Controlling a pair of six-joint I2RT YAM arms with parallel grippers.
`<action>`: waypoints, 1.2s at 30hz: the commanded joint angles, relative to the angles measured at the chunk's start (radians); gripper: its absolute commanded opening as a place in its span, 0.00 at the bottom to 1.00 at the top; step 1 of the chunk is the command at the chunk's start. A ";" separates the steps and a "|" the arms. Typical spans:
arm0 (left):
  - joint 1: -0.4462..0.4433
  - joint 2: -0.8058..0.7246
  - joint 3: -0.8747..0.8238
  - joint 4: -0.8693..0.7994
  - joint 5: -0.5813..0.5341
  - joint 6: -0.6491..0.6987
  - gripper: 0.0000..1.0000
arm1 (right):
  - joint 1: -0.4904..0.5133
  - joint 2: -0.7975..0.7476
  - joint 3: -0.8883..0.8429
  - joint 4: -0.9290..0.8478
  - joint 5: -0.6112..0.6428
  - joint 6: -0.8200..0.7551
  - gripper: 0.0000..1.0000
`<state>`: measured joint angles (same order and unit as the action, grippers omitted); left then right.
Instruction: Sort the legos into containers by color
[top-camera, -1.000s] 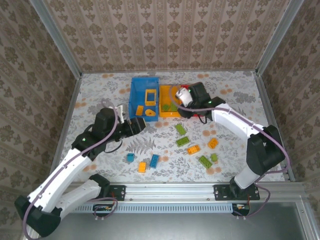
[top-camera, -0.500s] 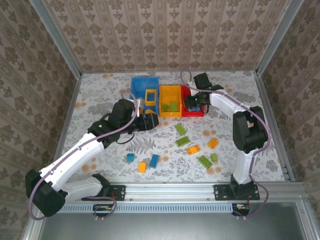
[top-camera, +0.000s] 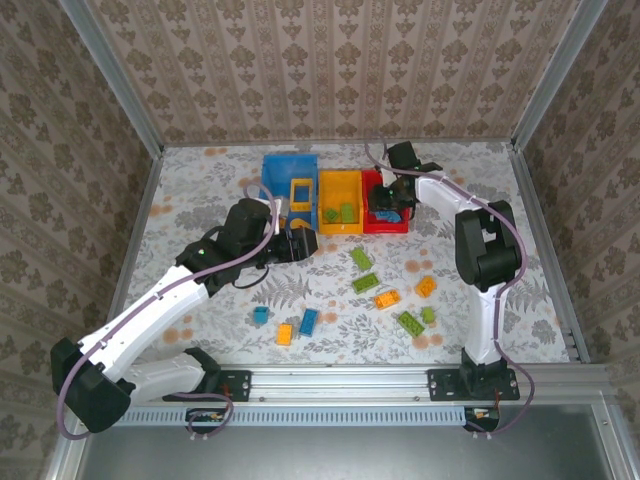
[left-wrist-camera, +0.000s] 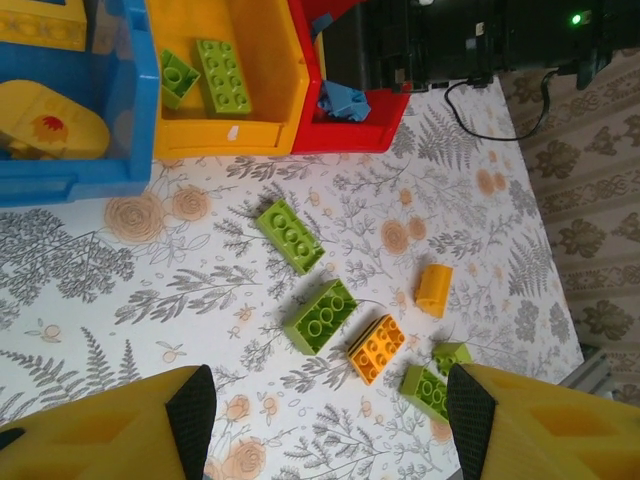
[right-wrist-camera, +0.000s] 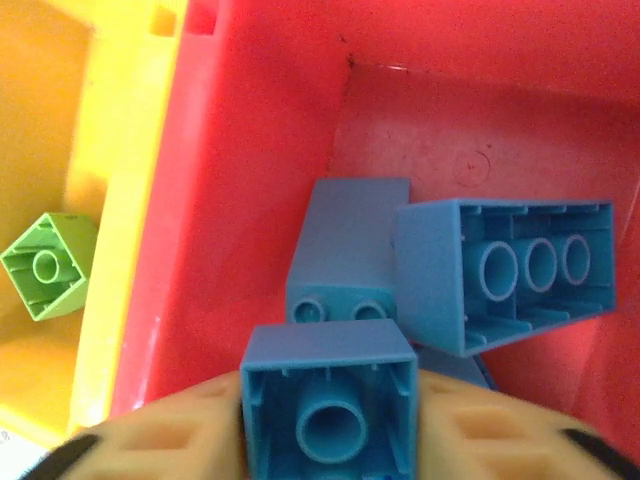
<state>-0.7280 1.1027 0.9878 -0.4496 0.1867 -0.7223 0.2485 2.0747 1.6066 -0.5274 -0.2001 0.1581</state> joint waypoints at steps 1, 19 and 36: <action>-0.008 0.002 0.032 -0.067 -0.028 0.033 0.65 | 0.001 -0.007 0.022 0.022 -0.027 0.029 0.55; -0.143 -0.032 -0.195 -0.486 0.066 -0.035 0.76 | 0.207 -0.675 -0.728 0.571 -0.099 -0.025 0.76; -0.306 0.252 -0.233 -0.432 -0.077 -0.178 0.67 | 0.396 -1.007 -0.953 0.498 -0.274 0.026 0.79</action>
<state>-1.0214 1.3331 0.7528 -0.8719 0.1677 -0.8650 0.6407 1.0901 0.6651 -0.0071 -0.4507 0.1692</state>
